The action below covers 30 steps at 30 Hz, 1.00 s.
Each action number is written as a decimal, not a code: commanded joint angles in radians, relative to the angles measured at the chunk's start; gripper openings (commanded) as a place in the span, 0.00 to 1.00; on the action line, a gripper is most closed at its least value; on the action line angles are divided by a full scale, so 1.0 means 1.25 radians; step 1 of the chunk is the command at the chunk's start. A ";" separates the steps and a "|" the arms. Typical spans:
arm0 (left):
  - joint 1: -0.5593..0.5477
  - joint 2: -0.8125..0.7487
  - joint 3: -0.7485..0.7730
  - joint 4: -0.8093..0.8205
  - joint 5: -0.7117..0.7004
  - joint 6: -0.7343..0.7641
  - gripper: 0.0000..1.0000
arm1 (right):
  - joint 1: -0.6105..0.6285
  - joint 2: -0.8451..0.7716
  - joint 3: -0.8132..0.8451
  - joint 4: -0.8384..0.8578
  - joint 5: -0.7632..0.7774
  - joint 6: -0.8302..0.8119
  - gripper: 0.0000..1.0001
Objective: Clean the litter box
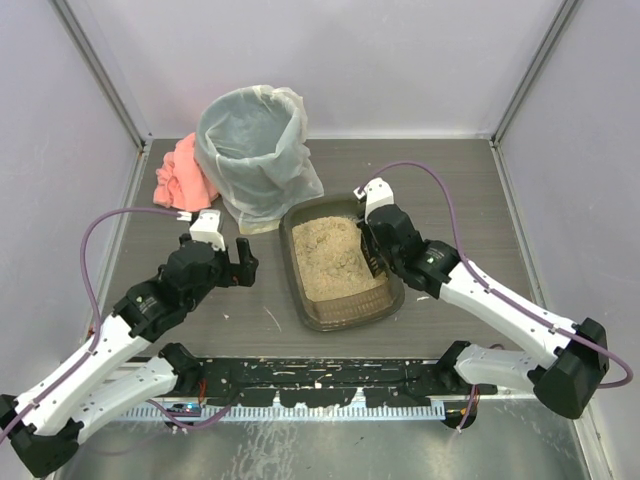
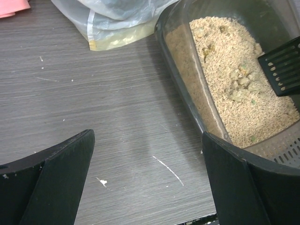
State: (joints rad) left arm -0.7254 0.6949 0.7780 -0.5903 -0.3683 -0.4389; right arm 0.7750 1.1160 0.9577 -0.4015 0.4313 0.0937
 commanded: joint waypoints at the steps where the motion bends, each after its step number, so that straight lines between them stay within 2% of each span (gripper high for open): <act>1: 0.001 0.013 0.025 -0.016 -0.020 -0.013 0.98 | -0.004 0.016 0.046 0.046 0.029 -0.019 0.01; 9: 0.002 0.033 0.018 -0.002 0.017 -0.044 0.98 | -0.004 0.058 0.037 0.065 0.010 0.038 0.01; 22: 0.002 0.052 0.061 -0.067 0.032 0.042 0.98 | -0.065 0.074 0.000 0.129 -0.160 0.226 0.01; 30: 0.002 0.071 0.052 -0.069 0.055 0.023 0.98 | -0.095 0.024 -0.067 0.171 -0.131 0.386 0.01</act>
State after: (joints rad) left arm -0.7254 0.7776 0.8165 -0.6815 -0.3218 -0.4084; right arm 0.6506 1.1812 0.9020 -0.2626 0.3012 0.4118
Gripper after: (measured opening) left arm 0.980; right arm 0.235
